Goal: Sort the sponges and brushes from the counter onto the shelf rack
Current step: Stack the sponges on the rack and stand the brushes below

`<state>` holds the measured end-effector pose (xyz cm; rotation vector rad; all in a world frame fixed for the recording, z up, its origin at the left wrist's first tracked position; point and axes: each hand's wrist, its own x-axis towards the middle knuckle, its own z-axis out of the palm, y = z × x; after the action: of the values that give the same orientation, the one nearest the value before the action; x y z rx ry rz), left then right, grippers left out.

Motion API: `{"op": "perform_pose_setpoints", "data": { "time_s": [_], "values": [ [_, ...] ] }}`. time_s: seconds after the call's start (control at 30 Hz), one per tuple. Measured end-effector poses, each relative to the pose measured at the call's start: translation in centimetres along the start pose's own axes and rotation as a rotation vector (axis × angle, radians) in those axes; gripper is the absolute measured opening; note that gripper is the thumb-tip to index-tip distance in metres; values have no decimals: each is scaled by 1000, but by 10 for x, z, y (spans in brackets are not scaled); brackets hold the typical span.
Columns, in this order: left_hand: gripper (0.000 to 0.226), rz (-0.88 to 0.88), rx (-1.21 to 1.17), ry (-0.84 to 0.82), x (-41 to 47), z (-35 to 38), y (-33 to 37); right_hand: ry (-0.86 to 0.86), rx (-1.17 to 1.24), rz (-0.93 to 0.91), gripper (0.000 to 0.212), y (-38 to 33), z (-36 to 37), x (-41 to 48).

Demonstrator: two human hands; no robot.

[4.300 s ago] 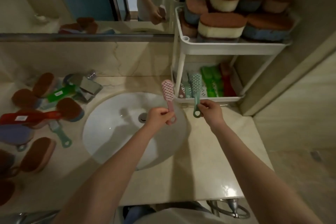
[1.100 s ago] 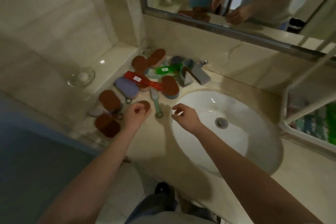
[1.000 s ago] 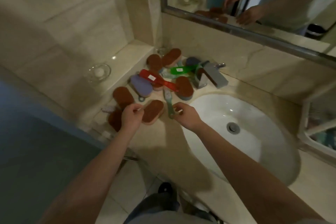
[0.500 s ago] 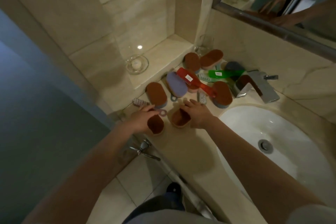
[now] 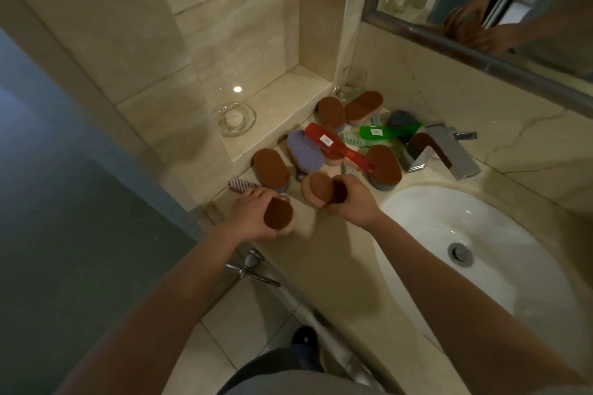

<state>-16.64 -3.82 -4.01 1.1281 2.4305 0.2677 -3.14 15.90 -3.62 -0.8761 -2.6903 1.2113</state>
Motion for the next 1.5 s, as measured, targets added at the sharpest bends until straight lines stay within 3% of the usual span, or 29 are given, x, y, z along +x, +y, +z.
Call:
{"op": "perform_pose_setpoints", "data": {
  "time_s": [0.07,0.17,0.3,0.43,0.57,0.67,0.83,1.27,1.5],
  "values": [
    [75,-67,-237,77,-3,-5,10,4,242,81,62,-4,-6,-7],
    [66,-164,-643,168,-3,-17,39,15,552,166,51,-10,-23,-17],
    [43,-223,-999,214,2,-38,88,-2,696,166,50,-15,-57,-29],
    [28,-89,-1294,161,3,-53,142,39,774,100,62,-21,-96,-53],
    [38,0,-1349,170,5,-66,195,187,777,21,69,-25,-134,-78],
    [36,131,-1348,199,7,-73,233,325,752,-40,53,-25,-166,-99],
    [29,267,-1321,183,-3,-91,305,459,705,-84,46,-16,-219,-134],
    [41,704,-1193,-316,-22,-91,479,973,719,-36,23,28,-346,-243],
    [56,721,-1201,-338,-25,-70,558,1064,733,-17,32,66,-392,-293]
  ]
}}
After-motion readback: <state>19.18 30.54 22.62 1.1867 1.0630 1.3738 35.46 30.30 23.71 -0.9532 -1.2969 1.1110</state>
